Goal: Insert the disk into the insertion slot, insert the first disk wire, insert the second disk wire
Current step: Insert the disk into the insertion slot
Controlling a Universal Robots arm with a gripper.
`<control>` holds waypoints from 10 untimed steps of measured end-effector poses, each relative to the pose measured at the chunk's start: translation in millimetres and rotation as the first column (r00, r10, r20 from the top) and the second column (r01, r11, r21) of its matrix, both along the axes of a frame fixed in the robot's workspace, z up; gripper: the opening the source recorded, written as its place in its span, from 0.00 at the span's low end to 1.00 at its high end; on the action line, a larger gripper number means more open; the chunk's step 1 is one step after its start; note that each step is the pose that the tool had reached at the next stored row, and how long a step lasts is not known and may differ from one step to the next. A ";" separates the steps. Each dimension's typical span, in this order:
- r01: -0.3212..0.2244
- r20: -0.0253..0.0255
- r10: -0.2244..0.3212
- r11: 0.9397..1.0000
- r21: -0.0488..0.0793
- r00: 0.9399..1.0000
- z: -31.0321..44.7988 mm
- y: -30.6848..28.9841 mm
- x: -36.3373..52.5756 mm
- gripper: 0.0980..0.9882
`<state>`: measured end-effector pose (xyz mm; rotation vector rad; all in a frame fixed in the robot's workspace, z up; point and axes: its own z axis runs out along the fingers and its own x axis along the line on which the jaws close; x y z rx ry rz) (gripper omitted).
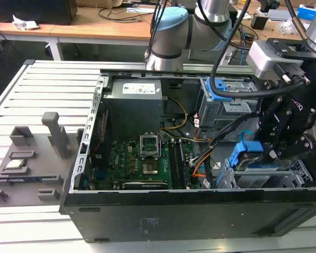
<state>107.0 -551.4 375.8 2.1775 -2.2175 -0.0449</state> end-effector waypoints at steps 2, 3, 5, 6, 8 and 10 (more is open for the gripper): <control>0.000 0.000 0.000 1.000 0.000 1.000 -0.1 0.0 0.0 0.38; 0.000 0.000 0.000 1.000 0.000 1.000 -0.2 0.0 0.0 0.38; 0.000 0.000 0.000 1.000 0.000 1.000 -0.3 0.0 0.0 0.38; 0.000 0.000 0.000 1.000 0.000 1.000 3.0 0.1 0.0 0.38; 0.000 0.000 0.000 1.000 0.000 1.000 13.0 0.6 0.1 0.38; 0.000 0.000 0.000 1.000 0.001 1.000 13.4 0.8 0.0 0.38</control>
